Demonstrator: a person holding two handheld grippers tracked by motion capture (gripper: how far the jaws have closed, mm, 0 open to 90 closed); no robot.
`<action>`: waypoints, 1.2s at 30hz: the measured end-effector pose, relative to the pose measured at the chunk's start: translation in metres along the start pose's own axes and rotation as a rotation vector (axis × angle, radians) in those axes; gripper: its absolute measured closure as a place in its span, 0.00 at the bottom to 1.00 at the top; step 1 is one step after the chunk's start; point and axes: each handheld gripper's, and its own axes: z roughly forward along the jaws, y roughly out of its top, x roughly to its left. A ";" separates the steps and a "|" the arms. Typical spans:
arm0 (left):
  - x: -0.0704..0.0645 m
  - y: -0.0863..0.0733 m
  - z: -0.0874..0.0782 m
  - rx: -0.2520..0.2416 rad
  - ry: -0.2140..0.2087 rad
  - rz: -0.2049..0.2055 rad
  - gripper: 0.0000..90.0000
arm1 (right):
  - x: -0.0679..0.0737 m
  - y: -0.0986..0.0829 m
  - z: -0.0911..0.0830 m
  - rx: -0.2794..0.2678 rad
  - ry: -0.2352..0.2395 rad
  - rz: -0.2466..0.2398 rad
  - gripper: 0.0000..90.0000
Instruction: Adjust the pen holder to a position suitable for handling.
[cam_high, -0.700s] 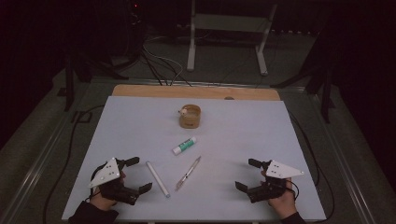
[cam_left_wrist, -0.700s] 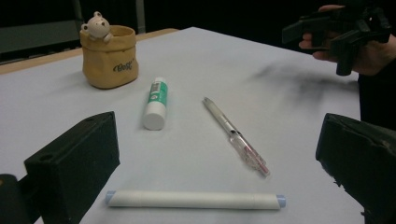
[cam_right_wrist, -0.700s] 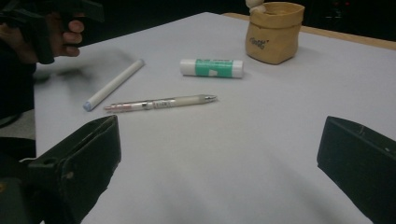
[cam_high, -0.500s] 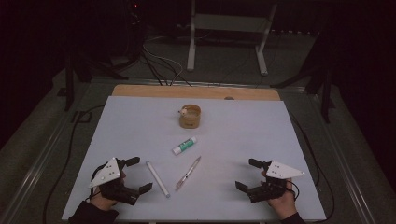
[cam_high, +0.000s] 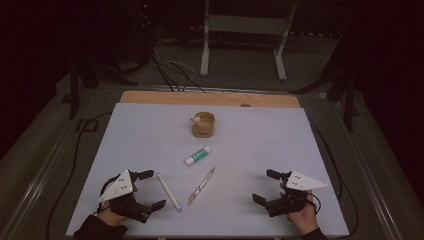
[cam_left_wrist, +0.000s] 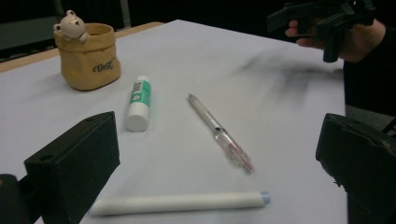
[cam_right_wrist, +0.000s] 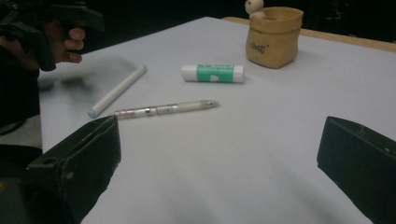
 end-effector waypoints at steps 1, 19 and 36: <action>-0.001 0.003 -0.001 -0.009 0.009 0.008 0.00 | 0.000 0.001 0.000 -0.007 -0.006 -0.001 0.00; 0.020 0.044 -0.002 -0.053 0.017 0.010 0.00 | 0.003 0.004 0.001 -0.030 0.000 0.011 0.00; 0.058 0.064 0.029 -0.042 0.051 -0.046 0.00 | 0.004 0.005 0.001 -0.042 0.007 0.024 0.00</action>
